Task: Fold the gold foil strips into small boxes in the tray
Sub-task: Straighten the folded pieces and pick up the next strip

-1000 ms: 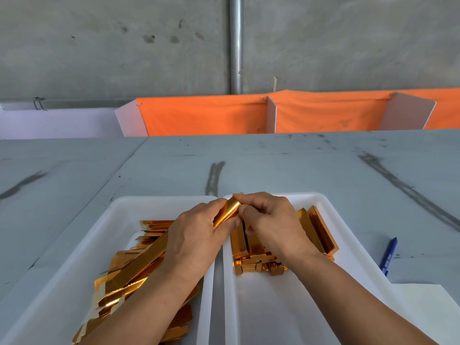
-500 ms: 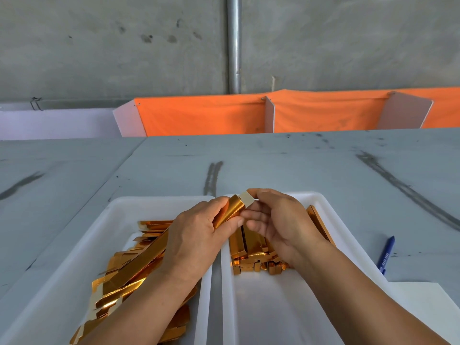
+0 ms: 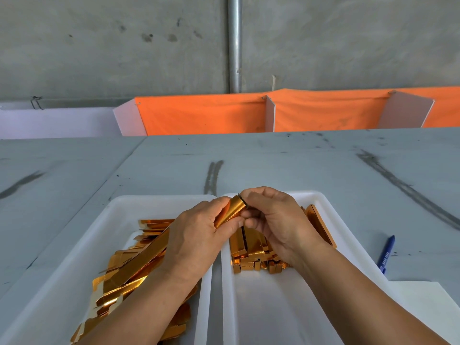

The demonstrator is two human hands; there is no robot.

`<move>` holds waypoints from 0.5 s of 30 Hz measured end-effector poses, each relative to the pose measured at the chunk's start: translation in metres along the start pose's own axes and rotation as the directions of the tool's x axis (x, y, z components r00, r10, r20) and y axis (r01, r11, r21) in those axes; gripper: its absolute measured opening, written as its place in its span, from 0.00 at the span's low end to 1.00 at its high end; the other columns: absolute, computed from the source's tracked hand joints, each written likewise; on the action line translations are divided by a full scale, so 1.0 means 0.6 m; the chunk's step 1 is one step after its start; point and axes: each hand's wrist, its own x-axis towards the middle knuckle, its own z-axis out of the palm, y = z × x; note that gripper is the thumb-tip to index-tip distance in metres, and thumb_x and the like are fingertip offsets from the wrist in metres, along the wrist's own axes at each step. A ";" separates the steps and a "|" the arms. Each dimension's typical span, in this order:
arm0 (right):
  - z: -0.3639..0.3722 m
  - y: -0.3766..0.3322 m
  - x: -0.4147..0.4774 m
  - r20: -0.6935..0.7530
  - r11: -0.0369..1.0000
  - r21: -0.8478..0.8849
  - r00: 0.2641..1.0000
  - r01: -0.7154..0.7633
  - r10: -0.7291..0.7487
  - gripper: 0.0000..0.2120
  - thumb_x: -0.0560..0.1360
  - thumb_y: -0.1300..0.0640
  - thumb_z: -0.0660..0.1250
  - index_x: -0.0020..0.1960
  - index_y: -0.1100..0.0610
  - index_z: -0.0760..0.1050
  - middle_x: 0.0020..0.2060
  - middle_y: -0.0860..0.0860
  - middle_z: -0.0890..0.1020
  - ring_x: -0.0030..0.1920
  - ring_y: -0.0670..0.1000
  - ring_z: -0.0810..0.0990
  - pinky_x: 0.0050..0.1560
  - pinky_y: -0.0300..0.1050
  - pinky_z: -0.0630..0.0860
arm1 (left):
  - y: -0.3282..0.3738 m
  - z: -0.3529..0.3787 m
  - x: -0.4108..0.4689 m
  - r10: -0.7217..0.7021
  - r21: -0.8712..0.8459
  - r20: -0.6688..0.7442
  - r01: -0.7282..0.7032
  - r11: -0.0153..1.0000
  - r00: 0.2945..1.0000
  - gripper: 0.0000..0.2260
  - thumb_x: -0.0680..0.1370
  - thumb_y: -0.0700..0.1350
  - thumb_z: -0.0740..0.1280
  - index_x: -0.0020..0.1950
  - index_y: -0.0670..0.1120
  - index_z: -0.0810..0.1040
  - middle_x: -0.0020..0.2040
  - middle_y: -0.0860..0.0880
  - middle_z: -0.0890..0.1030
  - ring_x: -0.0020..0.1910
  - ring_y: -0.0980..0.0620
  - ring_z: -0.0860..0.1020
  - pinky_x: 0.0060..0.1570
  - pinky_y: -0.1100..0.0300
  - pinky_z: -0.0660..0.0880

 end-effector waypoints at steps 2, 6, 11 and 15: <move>0.001 0.000 0.000 -0.006 0.999 -0.028 1.000 0.015 -0.015 0.05 0.77 0.62 0.70 0.49 0.65 0.80 0.33 0.56 0.80 0.29 0.46 0.78 0.29 0.34 0.77 | -0.001 0.000 0.000 0.002 0.000 0.003 -0.002 1.000 1.000 0.19 0.74 0.61 0.66 0.58 0.51 0.78 0.38 0.55 0.77 0.36 0.54 0.76 0.36 0.56 0.76; 0.002 0.001 -0.001 -0.024 0.995 -0.088 0.999 0.047 -0.049 0.02 0.76 0.63 0.70 0.47 0.62 0.80 0.31 0.53 0.80 0.28 0.45 0.78 0.30 0.34 0.77 | 0.000 0.001 -0.001 0.010 -0.005 0.002 -0.010 1.000 1.000 0.22 0.73 0.62 0.64 0.60 0.51 0.78 0.40 0.54 0.78 0.37 0.54 0.77 0.38 0.56 0.77; 0.002 -0.001 -0.001 -0.036 0.995 -0.090 0.998 0.047 -0.050 0.02 0.77 0.64 0.70 0.47 0.63 0.80 0.30 0.54 0.81 0.27 0.47 0.78 0.29 0.35 0.77 | 0.003 -0.001 -0.001 0.013 -0.020 0.018 -0.012 1.000 1.000 0.26 0.72 0.65 0.61 0.63 0.52 0.77 0.42 0.53 0.80 0.40 0.54 0.78 0.40 0.55 0.78; -0.001 -0.005 0.000 -0.038 0.999 -0.048 0.999 0.014 -0.015 0.03 0.77 0.66 0.68 0.45 0.64 0.79 0.28 0.55 0.81 0.26 0.48 0.78 0.27 0.35 0.77 | 0.003 0.000 0.000 0.019 -0.040 0.021 -0.018 0.999 1.000 0.24 0.72 0.64 0.63 0.61 0.51 0.78 0.42 0.53 0.80 0.40 0.54 0.78 0.40 0.53 0.77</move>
